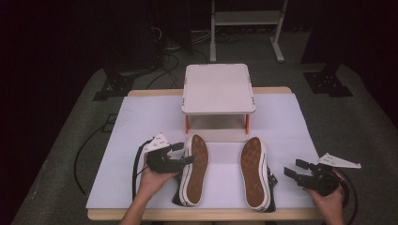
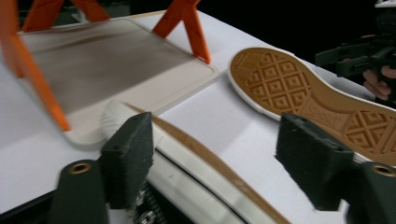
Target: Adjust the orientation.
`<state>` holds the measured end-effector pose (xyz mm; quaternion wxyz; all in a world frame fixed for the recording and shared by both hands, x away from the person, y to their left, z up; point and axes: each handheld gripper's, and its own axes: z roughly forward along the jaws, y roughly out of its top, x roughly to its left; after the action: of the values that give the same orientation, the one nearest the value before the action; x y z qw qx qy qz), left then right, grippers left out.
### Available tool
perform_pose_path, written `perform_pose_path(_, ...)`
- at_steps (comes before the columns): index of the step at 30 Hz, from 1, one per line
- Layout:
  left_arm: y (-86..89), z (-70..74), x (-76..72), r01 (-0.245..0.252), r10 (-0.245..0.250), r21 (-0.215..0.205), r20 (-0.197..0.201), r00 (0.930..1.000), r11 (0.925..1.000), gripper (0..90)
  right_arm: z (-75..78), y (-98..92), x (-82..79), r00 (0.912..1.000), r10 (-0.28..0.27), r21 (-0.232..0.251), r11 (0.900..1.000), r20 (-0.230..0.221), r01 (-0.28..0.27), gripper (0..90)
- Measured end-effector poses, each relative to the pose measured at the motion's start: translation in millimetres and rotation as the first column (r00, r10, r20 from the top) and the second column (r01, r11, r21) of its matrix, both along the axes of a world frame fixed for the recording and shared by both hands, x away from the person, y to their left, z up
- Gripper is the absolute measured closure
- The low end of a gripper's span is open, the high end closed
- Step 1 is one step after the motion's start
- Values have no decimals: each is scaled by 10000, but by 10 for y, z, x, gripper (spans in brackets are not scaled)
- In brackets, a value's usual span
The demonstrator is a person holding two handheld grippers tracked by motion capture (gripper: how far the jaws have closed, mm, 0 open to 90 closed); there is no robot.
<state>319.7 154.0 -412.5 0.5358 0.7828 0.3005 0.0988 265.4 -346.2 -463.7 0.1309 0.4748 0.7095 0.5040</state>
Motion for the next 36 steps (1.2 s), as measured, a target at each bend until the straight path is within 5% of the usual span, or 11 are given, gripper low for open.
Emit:
perform_pose_path(9,-195,-15,55,62,-77,875,168,9998,9961,395,-7,2,13,10000,43,-37,10000,-38,-43,258)
perform_pose_path(17,-320,-77,54,449,-522,1760,372,9979,9834,475,-19,20,26,9999,93,-77,9999,-83,-93,257)
perform_pose_path(22,-283,-94,57,382,-476,1817,476,9977,9826,481,-19,11,17,10000,68,-46,10000,-52,-68,258)
perform_pose_path(31,-160,-79,78,158,-309,2424,589,9978,9700,498,-17,7,9,9999,88,-30,10000,-50,-88,258)
perform_pose_path(36,4,-110,122,-156,70,2358,374,9993,9717,497,-24,13,14,9999,121,-86,9999,-79,-122,258)
